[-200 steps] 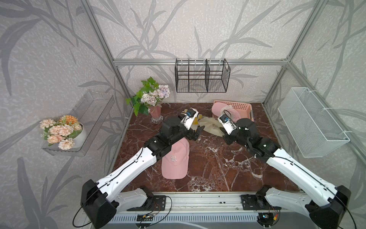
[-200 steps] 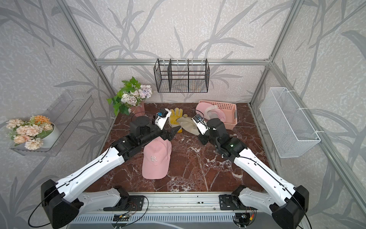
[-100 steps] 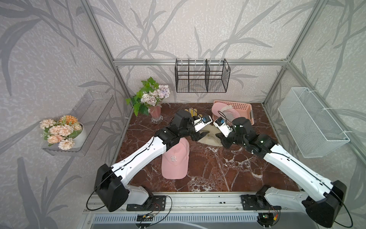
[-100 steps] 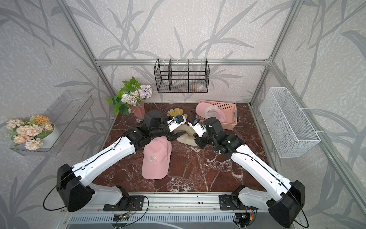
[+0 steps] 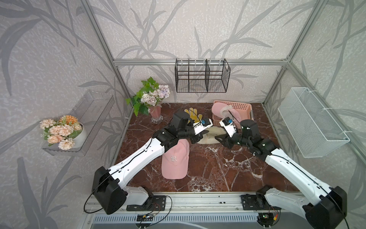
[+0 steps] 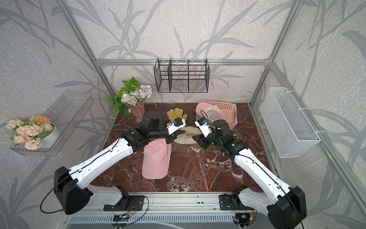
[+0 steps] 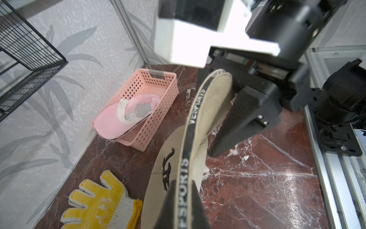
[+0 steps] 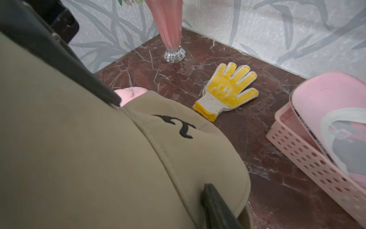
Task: Turn the baseball cap inside out
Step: Turn over the baseball cap.
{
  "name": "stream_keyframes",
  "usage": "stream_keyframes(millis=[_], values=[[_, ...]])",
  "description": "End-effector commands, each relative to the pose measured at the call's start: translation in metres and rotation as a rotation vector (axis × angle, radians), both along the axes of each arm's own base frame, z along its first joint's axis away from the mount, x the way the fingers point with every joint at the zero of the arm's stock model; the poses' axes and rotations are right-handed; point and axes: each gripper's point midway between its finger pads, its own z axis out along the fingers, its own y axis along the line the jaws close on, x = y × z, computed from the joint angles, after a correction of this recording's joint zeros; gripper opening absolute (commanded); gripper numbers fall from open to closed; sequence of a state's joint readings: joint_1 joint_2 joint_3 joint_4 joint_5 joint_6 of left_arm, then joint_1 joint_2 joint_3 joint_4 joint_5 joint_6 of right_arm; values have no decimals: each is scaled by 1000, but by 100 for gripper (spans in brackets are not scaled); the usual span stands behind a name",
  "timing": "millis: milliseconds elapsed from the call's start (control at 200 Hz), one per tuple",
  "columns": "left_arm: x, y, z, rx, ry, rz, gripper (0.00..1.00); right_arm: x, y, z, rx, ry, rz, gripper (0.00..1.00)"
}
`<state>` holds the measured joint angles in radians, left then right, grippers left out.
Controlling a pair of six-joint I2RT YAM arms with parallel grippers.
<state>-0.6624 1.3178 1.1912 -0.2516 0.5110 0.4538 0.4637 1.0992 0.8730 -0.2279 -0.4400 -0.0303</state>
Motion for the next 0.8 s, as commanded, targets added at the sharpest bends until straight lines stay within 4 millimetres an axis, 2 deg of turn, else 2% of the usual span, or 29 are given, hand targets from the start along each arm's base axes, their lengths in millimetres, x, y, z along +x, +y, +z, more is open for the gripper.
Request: stream_keyframes(millis=[0,80,235,250,295,325,370,405,590,795], values=[[-10,1,54,-162,-90,-52,0,-5,5,14,138,-16,64,45],[-13,4,62,-199,-90,-62,0,-5,1,8,142,-20,60,42],[-17,3,60,-198,-90,-96,0,-9,-2,15,147,-48,57,3],[-18,3,59,-194,-91,-98,5,-9,-2,16,144,-52,54,0],[-15,5,58,-176,-105,-87,29,-9,-5,18,128,-57,39,0],[-12,5,57,-159,-118,-76,42,-9,-8,19,113,-57,28,0],[-8,8,58,-133,-143,-56,55,-9,-11,19,80,-56,12,0],[-4,10,58,-111,-163,-35,61,-10,-14,18,50,-54,2,0],[7,14,55,14,-220,-10,77,-14,-16,17,-78,-35,2,0],[5,-3,42,94,-188,-76,79,-14,-7,18,-146,-45,14,0]])
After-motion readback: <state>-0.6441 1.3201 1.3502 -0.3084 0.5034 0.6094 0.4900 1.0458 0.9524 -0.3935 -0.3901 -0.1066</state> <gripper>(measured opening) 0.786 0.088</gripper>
